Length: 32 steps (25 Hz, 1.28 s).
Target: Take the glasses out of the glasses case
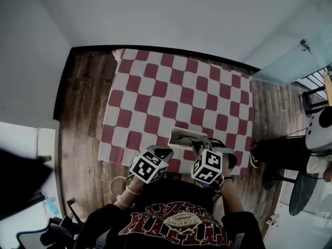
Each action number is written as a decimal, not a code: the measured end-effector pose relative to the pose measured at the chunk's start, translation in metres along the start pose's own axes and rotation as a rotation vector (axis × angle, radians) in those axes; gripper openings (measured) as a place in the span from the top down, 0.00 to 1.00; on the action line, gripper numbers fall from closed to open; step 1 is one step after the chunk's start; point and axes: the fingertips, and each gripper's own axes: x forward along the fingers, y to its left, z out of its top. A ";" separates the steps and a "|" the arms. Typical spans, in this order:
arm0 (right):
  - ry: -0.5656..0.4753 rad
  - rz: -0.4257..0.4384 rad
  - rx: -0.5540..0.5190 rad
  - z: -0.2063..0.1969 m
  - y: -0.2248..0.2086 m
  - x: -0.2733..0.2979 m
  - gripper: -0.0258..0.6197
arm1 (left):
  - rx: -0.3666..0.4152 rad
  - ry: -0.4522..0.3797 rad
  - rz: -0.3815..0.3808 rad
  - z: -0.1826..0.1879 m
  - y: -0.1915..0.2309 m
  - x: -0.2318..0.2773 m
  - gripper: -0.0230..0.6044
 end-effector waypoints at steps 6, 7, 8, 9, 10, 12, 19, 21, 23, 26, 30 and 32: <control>-0.008 -0.016 0.006 0.000 -0.001 -0.017 0.92 | 0.008 0.011 -0.013 -0.002 -0.005 0.004 0.95; -0.008 -0.019 0.004 -0.001 -0.001 -0.020 0.92 | 0.010 0.013 -0.015 -0.002 -0.006 0.005 0.95; -0.007 -0.021 0.003 -0.001 -0.001 -0.022 0.92 | 0.011 0.015 -0.017 -0.003 -0.007 0.006 0.95; -0.008 -0.022 0.003 -0.001 -0.001 -0.024 0.92 | 0.013 0.016 -0.019 -0.003 -0.007 0.006 0.95; -0.009 -0.023 0.005 -0.001 -0.001 -0.027 0.92 | 0.014 0.016 -0.021 -0.003 -0.008 0.007 0.95; -0.014 -0.027 0.011 0.000 -0.001 -0.031 0.92 | 0.015 0.016 -0.027 -0.003 -0.010 0.008 0.95; -0.058 -0.038 0.043 0.004 -0.002 -0.052 0.92 | 0.040 0.028 -0.035 -0.002 -0.018 0.011 0.95; -0.067 -0.042 0.048 0.005 -0.003 -0.059 0.92 | 0.051 0.040 -0.033 -0.004 -0.018 0.013 0.95; -0.070 -0.045 0.046 0.006 -0.002 -0.065 0.92 | 0.054 0.049 -0.034 -0.005 -0.020 0.014 0.95; -0.074 -0.050 0.042 0.008 -0.002 -0.075 0.92 | 0.065 0.058 -0.034 -0.007 -0.021 0.017 0.95; -0.090 -0.051 0.047 0.011 -0.001 -0.087 0.92 | 0.075 0.071 -0.041 -0.009 -0.024 0.021 0.95; -0.098 -0.050 0.047 0.012 0.000 -0.093 0.92 | 0.080 0.073 -0.044 -0.010 -0.025 0.024 0.95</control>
